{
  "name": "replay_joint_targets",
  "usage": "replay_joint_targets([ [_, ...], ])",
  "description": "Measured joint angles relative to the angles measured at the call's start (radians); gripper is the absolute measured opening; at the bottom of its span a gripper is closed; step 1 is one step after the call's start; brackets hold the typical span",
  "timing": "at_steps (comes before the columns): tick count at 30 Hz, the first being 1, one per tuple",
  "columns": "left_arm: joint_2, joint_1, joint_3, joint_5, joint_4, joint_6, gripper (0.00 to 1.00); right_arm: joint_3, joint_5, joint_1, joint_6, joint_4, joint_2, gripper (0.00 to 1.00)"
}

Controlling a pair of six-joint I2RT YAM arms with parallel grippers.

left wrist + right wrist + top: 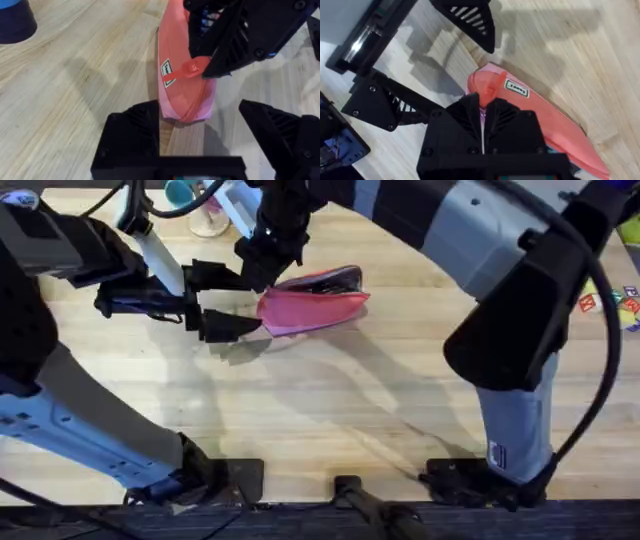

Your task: Unzip the bag, pick up the pens from the table one at a time and place them inside, then zip the bag closed.

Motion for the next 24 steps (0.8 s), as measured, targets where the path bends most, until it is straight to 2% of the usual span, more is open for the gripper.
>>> replay_joint_targets([
  [12,0.000,-0.080,-0.003,-0.022,0.000,0.000,0.992,0.000,0.000,-0.004,0.003,0.002,0.000,0.031],
  [24,0.000,-0.095,-0.009,-0.012,0.061,0.000,0.993,0.000,0.000,-0.004,0.003,0.002,0.000,0.031],
])
